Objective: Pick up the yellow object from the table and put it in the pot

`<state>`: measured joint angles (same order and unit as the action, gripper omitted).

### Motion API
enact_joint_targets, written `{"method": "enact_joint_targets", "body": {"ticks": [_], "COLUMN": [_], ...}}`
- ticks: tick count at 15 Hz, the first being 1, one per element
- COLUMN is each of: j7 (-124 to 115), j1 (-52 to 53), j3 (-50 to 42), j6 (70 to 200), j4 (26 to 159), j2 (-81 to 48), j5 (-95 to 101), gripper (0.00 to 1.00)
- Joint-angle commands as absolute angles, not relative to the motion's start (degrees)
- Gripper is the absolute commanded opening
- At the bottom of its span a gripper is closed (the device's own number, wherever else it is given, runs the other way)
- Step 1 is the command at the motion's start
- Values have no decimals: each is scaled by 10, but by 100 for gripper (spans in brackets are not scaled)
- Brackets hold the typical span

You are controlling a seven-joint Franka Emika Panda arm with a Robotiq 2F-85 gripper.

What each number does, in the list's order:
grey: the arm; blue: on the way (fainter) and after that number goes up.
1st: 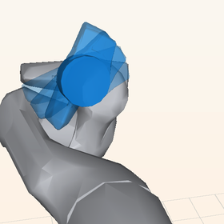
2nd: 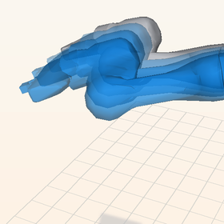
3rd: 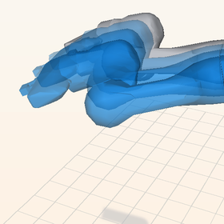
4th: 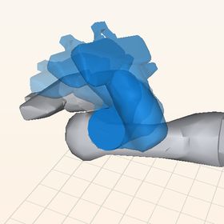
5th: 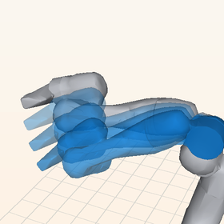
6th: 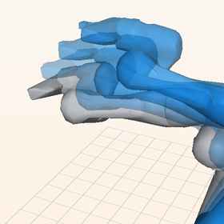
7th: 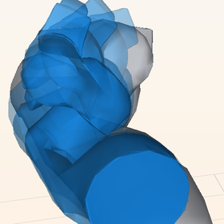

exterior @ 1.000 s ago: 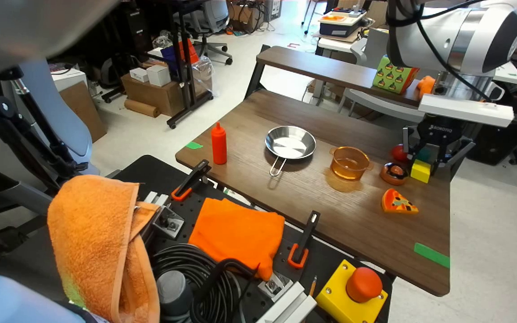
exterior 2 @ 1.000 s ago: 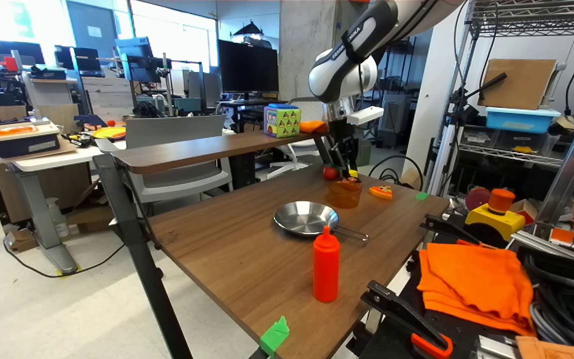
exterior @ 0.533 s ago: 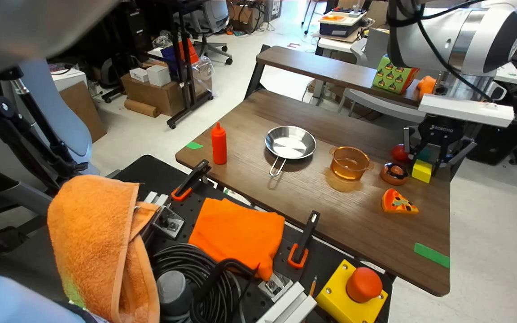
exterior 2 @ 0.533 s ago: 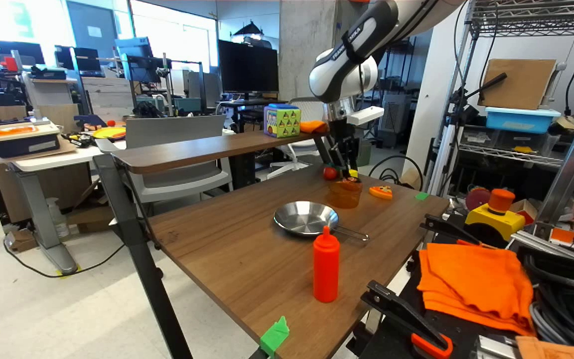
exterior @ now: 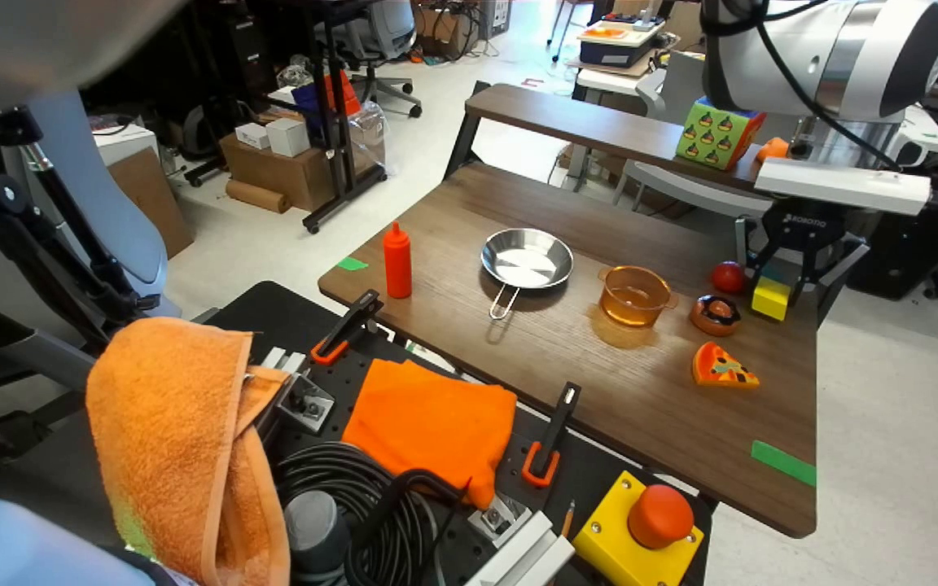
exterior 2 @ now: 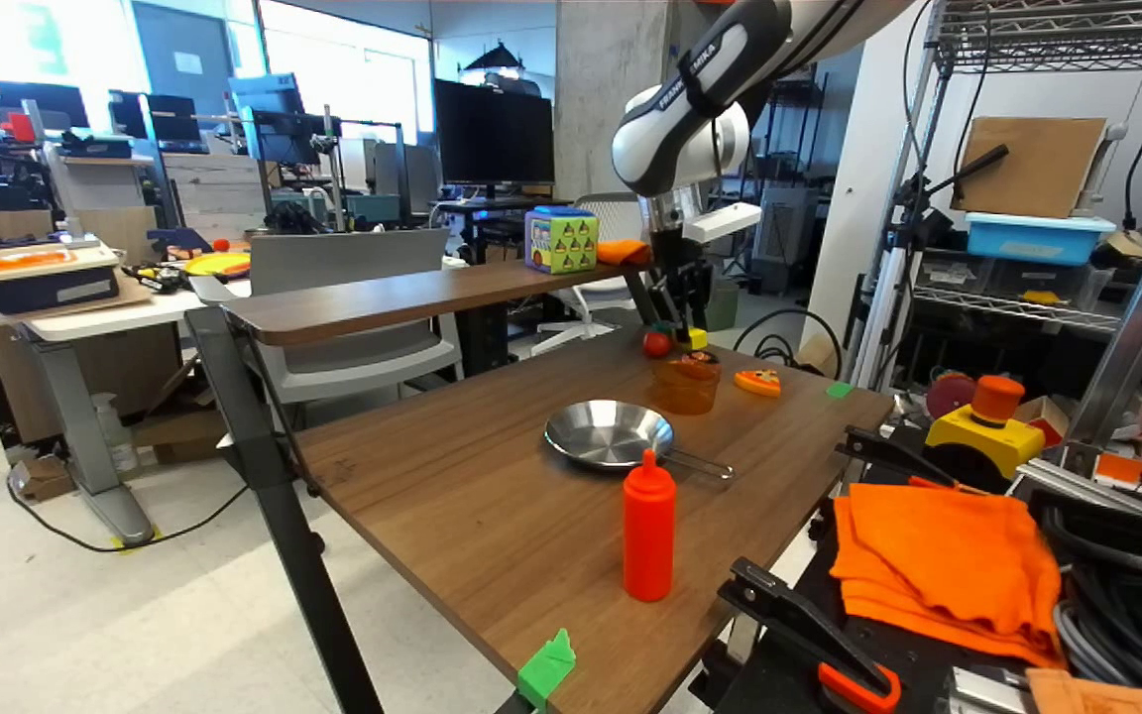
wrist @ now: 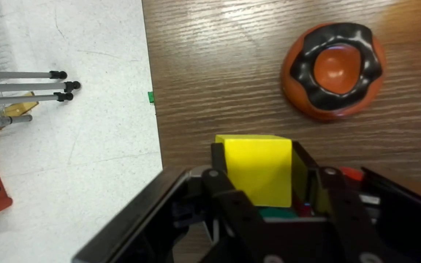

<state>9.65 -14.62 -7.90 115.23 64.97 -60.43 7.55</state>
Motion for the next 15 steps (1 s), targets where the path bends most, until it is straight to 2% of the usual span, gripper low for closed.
{"method": "enact_joint_targets", "body": {"ticks": [1,7,15], "j7": [78,54,-11], "j1": [-131,-106,-69], "j3": [-87,-95,-116], "j6": [1175,1199,1310], "j4": [688,733,866], "j2": [-568,-516,-427], "j5": [86,97,148], "gripper": [20,20,20]}}
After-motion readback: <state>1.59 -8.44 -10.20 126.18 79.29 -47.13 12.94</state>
